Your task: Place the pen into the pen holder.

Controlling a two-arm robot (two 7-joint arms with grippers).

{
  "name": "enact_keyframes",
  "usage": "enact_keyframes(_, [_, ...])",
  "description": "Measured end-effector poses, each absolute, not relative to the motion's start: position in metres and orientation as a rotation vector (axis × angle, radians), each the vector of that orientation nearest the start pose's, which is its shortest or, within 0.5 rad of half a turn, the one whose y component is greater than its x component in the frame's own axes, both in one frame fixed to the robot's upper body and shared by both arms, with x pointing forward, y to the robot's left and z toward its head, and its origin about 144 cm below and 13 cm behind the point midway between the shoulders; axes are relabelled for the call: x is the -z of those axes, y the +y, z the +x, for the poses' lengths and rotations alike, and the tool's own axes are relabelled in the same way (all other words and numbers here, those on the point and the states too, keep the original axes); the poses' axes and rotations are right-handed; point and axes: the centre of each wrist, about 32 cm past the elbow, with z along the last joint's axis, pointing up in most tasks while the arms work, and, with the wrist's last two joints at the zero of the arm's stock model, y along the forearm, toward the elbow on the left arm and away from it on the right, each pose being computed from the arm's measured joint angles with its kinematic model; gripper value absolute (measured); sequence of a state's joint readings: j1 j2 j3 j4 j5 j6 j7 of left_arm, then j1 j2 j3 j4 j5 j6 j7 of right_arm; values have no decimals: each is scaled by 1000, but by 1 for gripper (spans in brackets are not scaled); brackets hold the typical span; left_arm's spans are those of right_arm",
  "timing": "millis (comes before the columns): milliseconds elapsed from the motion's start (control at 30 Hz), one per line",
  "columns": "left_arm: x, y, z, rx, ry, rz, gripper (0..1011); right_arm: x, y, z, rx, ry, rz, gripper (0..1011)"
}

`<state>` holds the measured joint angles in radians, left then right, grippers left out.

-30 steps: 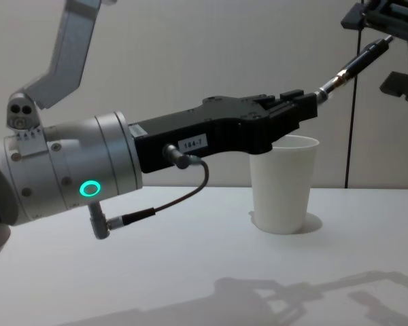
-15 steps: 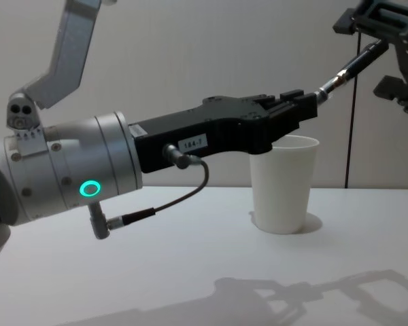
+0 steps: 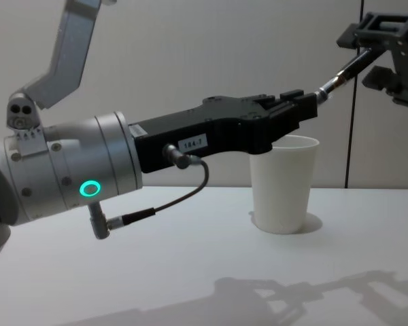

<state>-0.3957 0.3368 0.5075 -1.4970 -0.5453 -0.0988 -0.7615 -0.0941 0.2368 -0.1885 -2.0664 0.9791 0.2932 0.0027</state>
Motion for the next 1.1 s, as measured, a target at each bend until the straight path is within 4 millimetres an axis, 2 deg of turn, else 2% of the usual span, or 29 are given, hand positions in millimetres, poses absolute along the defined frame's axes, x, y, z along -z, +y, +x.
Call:
enact_keyframes(133, [-1223,184,532,-355,-139,-189,141,-1257,-205,404,983,565,488,476])
enact_keyframes(167, [-1223,184,532,-355,-139,-189,141,-1257,-205,404,983,565,488,415])
enact_keyframes(200, [-1223,184,532,-355,-139,-189,141,-1257,-205,404,983,565,488,415])
enact_keyframes(267, [-1223,184,532,-355,-139,-189,141,-1257,-205,404,984,565,488,354])
enact_keyframes(400, [-1223,184,532,-355,-139,-189,141,-1257,-205,405,985,565,488,199])
enact_keyframes(500, [-1223,184,532,-355,-139,-189,141,-1257,-205,405,984,565,489,151])
enact_keyframes(867, [-1223,184,532,-355,-139,-189,144,-1257,-204,405,985,566,489,149])
enact_keyframes(1100, [-1223,184,532,-355,-140,-190,305,-1257,-205,405,988,566,488,148])
